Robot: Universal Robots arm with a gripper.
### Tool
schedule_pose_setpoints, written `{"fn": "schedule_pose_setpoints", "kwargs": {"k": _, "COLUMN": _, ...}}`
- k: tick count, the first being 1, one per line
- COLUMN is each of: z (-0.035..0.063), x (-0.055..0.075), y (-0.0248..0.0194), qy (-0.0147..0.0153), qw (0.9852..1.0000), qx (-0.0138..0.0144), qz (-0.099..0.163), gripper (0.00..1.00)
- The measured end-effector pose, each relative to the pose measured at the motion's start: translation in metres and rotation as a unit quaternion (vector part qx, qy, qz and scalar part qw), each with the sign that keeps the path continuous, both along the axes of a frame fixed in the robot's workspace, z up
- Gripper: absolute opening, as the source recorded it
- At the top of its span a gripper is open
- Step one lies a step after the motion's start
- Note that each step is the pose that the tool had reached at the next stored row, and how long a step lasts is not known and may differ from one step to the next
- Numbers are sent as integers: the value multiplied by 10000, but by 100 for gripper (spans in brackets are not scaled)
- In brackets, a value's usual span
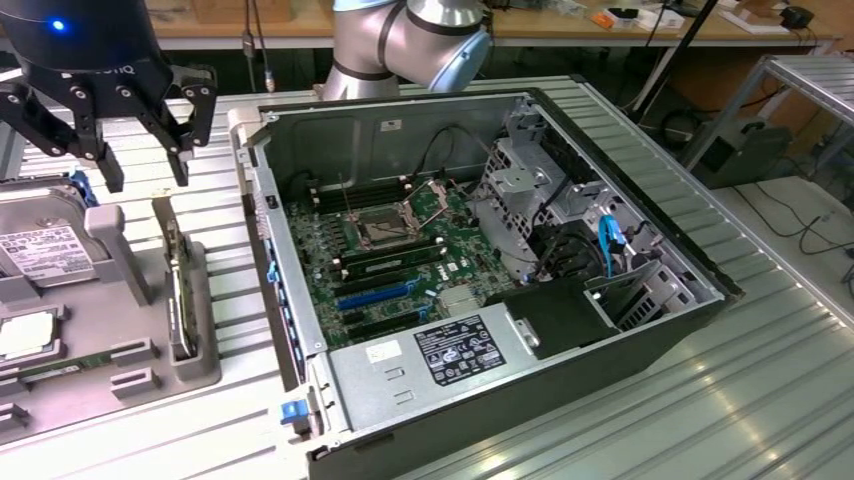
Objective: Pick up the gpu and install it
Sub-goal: 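Pick up the gpu and move the gpu toward the slot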
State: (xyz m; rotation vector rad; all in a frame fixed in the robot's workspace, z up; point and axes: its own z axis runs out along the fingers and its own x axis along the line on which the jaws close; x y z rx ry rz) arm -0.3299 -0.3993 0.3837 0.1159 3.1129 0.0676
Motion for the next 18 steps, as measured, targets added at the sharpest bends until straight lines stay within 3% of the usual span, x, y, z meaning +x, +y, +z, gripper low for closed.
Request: {"fn": "schedule_pose_setpoints", "kwargs": {"k": 18, "z": -229, "x": 0, "y": 0, "qy": 0, "qw": 10000, "qx": 0, "qz": 0, "gripper": 54}}
